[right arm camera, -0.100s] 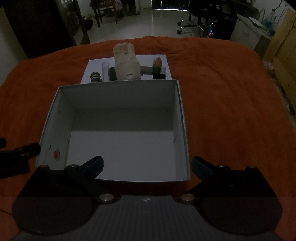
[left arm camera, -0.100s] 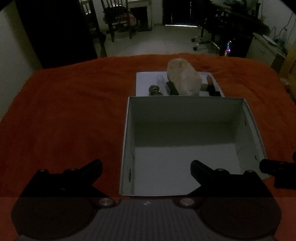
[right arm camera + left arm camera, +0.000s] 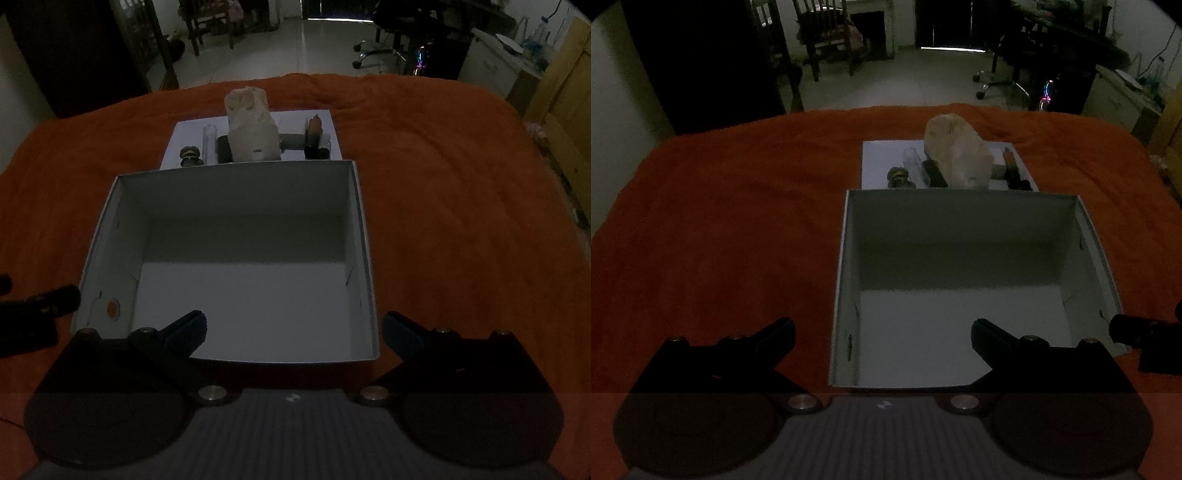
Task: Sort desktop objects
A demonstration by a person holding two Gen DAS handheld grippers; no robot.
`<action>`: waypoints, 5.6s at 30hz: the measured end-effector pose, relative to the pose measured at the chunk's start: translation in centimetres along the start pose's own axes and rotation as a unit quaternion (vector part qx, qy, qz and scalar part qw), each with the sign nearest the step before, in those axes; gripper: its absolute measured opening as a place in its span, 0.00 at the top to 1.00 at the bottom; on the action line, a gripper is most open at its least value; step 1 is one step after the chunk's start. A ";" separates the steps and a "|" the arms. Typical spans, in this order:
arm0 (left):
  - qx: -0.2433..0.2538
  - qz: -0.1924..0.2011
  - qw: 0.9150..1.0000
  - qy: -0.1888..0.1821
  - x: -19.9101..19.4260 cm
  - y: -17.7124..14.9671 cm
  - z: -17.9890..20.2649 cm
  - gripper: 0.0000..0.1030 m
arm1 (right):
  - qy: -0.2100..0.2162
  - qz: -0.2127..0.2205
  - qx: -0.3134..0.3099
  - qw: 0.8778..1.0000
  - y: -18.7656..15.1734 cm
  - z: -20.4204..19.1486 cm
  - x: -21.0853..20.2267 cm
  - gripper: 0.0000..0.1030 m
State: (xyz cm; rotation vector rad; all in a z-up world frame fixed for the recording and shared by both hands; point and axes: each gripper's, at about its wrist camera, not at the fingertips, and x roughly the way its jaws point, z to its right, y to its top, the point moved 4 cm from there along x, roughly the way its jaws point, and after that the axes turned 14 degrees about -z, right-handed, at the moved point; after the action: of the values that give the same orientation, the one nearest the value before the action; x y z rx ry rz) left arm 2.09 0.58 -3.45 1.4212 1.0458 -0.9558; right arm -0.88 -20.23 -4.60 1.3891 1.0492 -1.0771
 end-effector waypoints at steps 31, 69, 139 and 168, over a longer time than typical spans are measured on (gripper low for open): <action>0.014 0.010 1.000 -0.004 0.2 0.7 0.5 0.00 | 0.034 0.007 -0.007 0.999 0.4 -0.2 -0.4 0.00; -0.070 0.044 0.995 -0.050 -1.6 17.7 -0.9 0.00 | 0.091 0.106 -0.044 0.989 13.5 2.1 -5.5 0.00; -0.041 -0.111 0.992 -0.044 24.3 28.0 -0.8 0.00 | 0.152 -0.003 0.086 0.985 38.3 7.7 11.0 0.00; -0.019 -0.147 0.985 -0.092 27.9 28.5 1.2 0.62 | 0.053 -0.097 0.005 0.994 32.6 8.7 24.3 0.41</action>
State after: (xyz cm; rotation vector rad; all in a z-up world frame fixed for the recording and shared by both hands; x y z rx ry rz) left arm 37.48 0.93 -21.85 1.1408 1.1467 -1.2490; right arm 35.54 -30.41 -21.98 1.3858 1.2776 -1.1594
